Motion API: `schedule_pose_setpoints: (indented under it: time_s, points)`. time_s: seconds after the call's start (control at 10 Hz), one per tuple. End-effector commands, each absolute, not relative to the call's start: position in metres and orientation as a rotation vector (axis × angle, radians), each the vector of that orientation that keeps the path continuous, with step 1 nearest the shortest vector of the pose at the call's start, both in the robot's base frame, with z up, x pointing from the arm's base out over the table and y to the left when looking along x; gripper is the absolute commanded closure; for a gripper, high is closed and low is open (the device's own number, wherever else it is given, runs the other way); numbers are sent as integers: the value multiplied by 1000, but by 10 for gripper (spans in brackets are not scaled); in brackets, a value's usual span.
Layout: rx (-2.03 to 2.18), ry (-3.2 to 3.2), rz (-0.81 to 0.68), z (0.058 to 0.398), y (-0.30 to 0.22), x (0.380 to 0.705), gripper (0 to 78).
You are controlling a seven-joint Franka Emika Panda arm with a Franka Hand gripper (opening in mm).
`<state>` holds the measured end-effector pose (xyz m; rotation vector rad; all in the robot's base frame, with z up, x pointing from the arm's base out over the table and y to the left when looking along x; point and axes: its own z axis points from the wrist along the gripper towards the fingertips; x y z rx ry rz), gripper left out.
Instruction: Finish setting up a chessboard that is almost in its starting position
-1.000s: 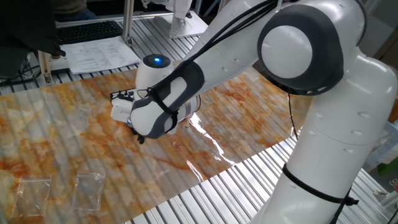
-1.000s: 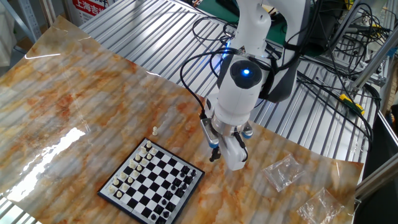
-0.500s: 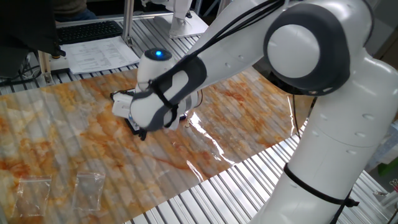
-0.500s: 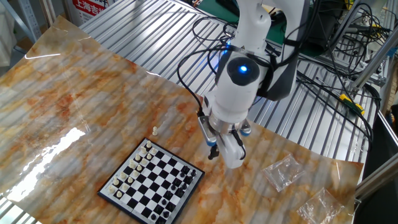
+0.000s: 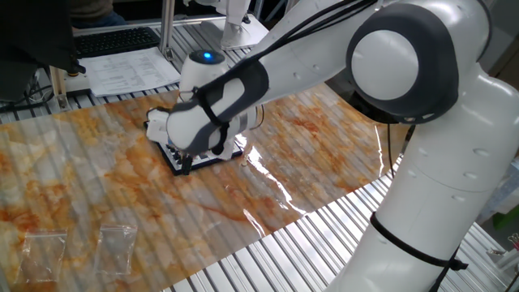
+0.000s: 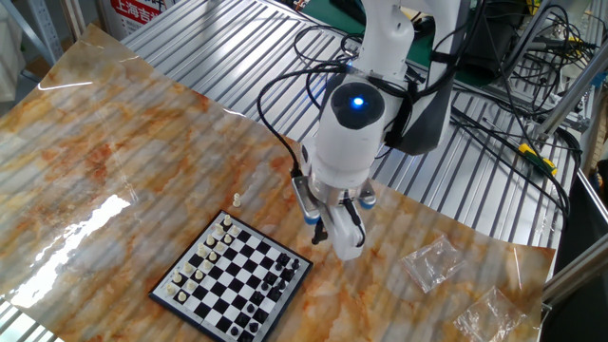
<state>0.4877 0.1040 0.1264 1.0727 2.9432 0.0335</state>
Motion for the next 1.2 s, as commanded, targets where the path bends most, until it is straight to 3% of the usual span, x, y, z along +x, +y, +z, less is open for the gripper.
schedule_pose_setpoints:
  time_s: [0.1, 0.6, 1.2]
  points:
    - [1093, 2940, 41, 136, 100, 501, 764]
    - [1109, 2936, 38, 148, 88, 528, 764]
    - [1067, 2951, 68, 150, 87, 529, 764]
